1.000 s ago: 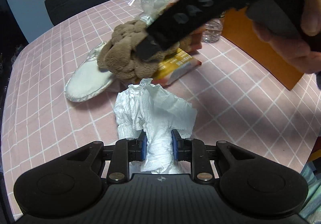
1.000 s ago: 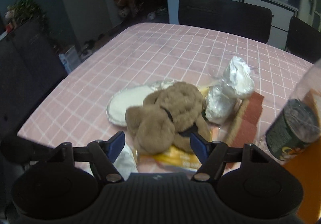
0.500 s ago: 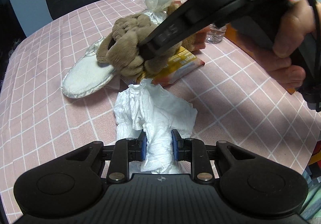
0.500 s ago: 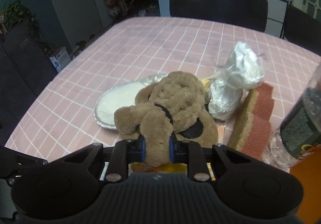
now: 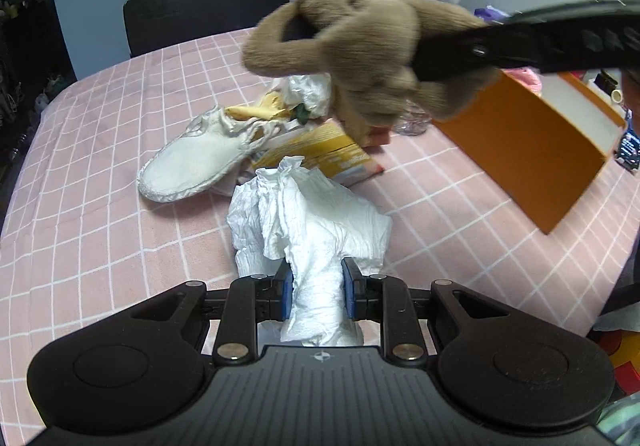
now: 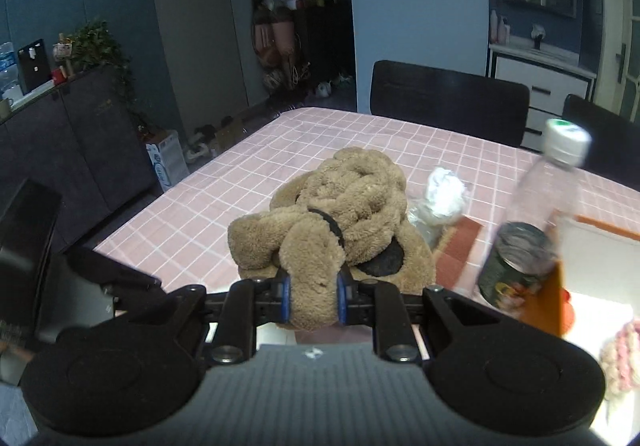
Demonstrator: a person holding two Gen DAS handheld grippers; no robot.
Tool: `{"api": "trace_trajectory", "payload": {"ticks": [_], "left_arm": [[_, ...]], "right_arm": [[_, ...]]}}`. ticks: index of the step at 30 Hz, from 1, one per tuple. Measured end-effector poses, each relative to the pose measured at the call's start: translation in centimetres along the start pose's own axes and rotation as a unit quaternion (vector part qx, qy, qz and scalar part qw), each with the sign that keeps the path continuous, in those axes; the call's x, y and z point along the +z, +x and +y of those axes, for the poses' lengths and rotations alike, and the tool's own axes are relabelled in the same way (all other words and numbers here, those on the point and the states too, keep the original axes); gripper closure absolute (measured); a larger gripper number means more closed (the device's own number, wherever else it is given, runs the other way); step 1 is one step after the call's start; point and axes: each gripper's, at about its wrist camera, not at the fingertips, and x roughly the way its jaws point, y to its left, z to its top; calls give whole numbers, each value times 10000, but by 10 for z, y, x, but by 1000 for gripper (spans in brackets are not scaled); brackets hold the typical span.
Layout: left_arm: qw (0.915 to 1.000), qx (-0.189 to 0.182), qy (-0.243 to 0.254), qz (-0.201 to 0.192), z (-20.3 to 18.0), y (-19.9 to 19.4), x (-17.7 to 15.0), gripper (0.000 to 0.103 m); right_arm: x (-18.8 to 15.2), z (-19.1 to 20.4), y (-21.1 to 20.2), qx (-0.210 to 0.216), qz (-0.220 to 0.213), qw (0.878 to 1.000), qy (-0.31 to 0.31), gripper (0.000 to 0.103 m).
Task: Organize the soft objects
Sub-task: 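Grasp the brown plush dog with the right gripper while the left gripper holds the tissue, then carry the tissue and plush dog into the orange box while opening both grippers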
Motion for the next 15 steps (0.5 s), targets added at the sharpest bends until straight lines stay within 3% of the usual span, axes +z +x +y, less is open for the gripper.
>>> {"api": "trace_trajectory", "payload": {"ticks": [7, 15], "left_arm": [[9996, -30, 228, -172, -29, -22, 1, 76], [9946, -371, 582, -780, -75, -58, 33, 76]], "right_arm": [[-23, -17, -66, -331, -334, 9989, 13, 84], [-43, -61, -134, -965, -667, 9925, 339, 84]]}}
